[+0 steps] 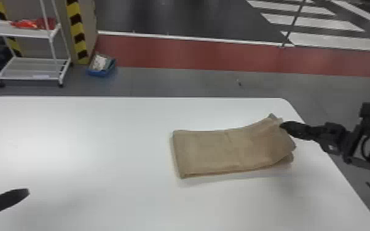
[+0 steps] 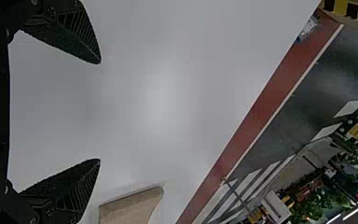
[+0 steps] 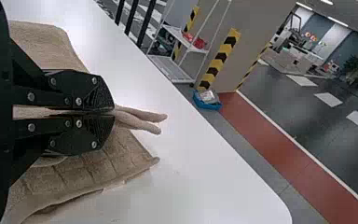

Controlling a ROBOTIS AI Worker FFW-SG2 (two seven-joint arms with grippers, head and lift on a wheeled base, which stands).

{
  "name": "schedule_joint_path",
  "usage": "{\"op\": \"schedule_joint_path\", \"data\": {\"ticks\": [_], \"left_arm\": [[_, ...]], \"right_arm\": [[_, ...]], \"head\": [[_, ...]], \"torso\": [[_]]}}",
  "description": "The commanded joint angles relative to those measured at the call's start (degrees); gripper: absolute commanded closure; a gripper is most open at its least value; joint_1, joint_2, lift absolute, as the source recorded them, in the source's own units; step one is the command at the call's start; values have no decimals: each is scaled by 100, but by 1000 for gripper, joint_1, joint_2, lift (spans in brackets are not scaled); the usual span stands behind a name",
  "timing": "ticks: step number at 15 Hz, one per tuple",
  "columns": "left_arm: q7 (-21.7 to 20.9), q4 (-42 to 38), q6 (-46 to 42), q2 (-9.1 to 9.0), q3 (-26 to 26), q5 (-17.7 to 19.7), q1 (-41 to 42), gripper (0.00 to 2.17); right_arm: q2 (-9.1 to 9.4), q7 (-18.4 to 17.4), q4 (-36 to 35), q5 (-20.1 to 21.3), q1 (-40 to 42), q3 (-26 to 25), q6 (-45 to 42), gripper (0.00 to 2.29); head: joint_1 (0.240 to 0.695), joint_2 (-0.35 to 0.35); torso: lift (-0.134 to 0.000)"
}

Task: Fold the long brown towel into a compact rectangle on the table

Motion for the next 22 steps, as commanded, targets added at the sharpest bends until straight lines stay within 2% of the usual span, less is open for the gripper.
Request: {"op": "schedule_joint_path", "data": {"ticks": [1, 2, 4, 6, 9, 12, 16, 19, 22], "left_arm": [[26, 44, -18, -32, 3, -15, 0, 147], [18, 62, -70, -32, 30, -6, 0, 147], [-17, 167, -158, -32, 65, -6, 0, 147], [-53, 211, -176, -32, 91, -6, 0, 147], [-70, 220, -193, -32, 153, 21, 0, 147], [-123, 220, -193, -32, 267, 56, 9, 147], [-193, 220, -193, -32, 381, 108, 70, 147], [-220, 211, -193, -32, 408, 117, 105, 147], [-220, 202, -193, -32, 416, 126, 105, 147]], "right_arm": [[-48, 19, 41, -19, -161, -75, 60, 1082], [-92, 28, 41, -2, -153, -58, 200, 1004], [-109, 28, -29, 121, 32, 30, 218, -2], [-118, -69, -29, 183, 32, -49, 218, -2], [-259, -87, -29, 517, -30, 48, 271, 43], [-267, -87, -20, 886, -135, 496, 236, 60], [-92, -218, 138, 1440, -170, 1129, -327, 80], [-4, -245, 314, 1765, -223, 1252, -468, 157], [67, -245, 367, 1844, -205, 1392, -573, 255]], "head": [[695, -173], [695, -171], [695, -172], [695, -171], [695, -189], [695, -203], [695, -185], [695, -173], [695, -168]], "torso": [[-125], [-125], [-125], [-125], [-125], [-125], [-125], [-125], [-125]]}}
